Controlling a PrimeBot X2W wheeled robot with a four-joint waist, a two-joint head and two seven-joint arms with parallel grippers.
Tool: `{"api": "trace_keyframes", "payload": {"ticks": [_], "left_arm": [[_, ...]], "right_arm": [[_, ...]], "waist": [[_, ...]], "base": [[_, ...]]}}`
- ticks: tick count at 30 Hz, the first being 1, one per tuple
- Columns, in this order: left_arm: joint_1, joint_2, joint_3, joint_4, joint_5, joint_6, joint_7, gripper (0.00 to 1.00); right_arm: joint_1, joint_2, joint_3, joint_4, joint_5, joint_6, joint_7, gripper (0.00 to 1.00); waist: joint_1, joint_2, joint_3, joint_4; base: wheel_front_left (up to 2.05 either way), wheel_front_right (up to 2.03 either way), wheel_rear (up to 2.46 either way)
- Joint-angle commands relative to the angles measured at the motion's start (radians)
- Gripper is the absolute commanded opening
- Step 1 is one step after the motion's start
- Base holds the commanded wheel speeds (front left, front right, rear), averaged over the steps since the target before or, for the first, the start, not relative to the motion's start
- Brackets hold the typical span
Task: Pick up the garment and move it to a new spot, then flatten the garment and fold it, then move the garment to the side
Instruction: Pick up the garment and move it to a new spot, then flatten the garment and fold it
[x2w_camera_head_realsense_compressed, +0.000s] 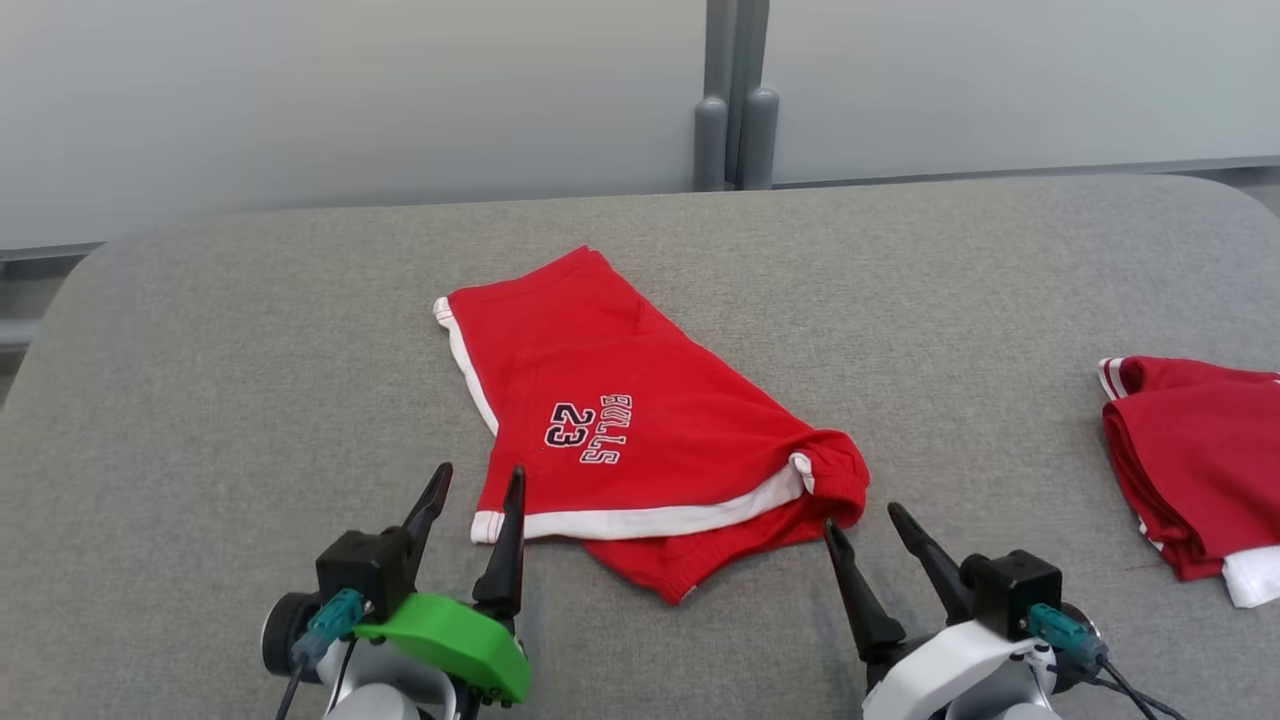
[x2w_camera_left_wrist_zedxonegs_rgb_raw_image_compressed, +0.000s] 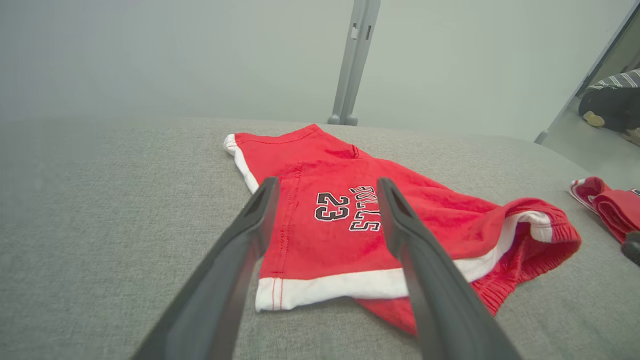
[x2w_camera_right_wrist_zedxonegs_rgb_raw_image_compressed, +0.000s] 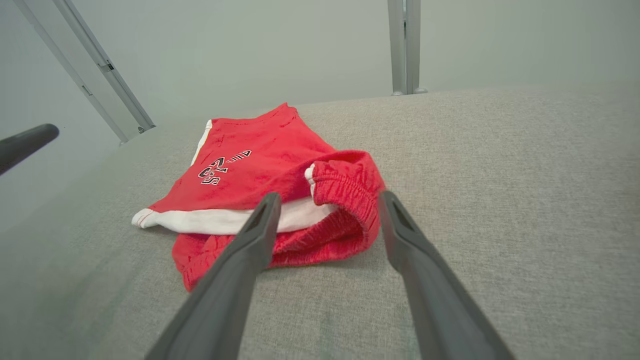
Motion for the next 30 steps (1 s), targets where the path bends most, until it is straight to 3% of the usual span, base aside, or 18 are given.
{"api": "trace_keyframes", "payload": {"ticks": [1, 8, 21, 22, 23, 24, 25, 30], "left_arm": [[0.031, 0.01, 0.016, -0.019, 0.014, 0.008, -0.003, 1.0], [0.111, 0.012, 0.065, -0.078, 0.021, 0.021, -0.003, 1.0], [0.147, 0.028, 0.124, -0.122, 0.035, 0.034, -0.003, 1.0], [0.148, 0.028, 0.128, -0.123, 0.036, 0.034, -0.003, 1.0], [0.15, 0.027, 0.131, -0.124, 0.035, 0.034, -0.003, 1.0], [0.151, 0.026, 0.134, -0.125, 0.035, 0.035, -0.003, 1.0], [0.152, 0.025, 0.137, -0.125, 0.036, 0.035, -0.003, 1.0], [0.159, 0.021, 0.15, -0.126, 0.044, 0.036, -0.003, 1.0]], "right_arm": [[-0.001, -0.003, 0.007, 0.022, 0.01, 0.0, -0.011, 1.0], [-0.043, -0.004, 0.047, 0.151, 0.085, 0.0, -0.033, 1.0], [-0.195, -0.003, 0.017, 0.334, 0.139, 0.0, -0.059, 1.0], [-0.202, -0.003, 0.012, 0.334, 0.134, 0.0, -0.059, 0.74], [-0.206, -0.003, 0.006, 0.334, 0.13, 0.0, -0.059, 0.38], [-0.208, -0.004, -0.005, 0.331, 0.127, 0.0, -0.059, 0.23], [-0.209, -0.003, -0.012, 0.33, 0.125, 0.0, -0.059, 0.0], [-0.19, -0.003, -0.043, 0.316, 0.149, 0.0, -0.059, 0.0]], "waist": [[0.0, 0.0058, -0.016, 0.028], [0.0, 0.0058, -0.029, 0.072], [0.0, 0.0058, -0.011, 0.118], [0.0, 0.0058, -0.009, 0.119], [0.0, 0.0058, -0.006, 0.119], [0.0, 0.0058, -0.004, 0.118], [0.0, 0.0058, -0.002, 0.116], [0.0, 0.0058, 0.002, 0.098]], "base": [[0.0, 0.0, 0.0], [0.0, 0.0, 0.0], [0.0, 0.0, 0.0], [0.0, 0.0, 0.0], [0.0, 0.0, 0.0], [0.0, 0.0, 0.0], [0.0, 0.0, 0.0], [0.0, 0.0, 0.0]]}}
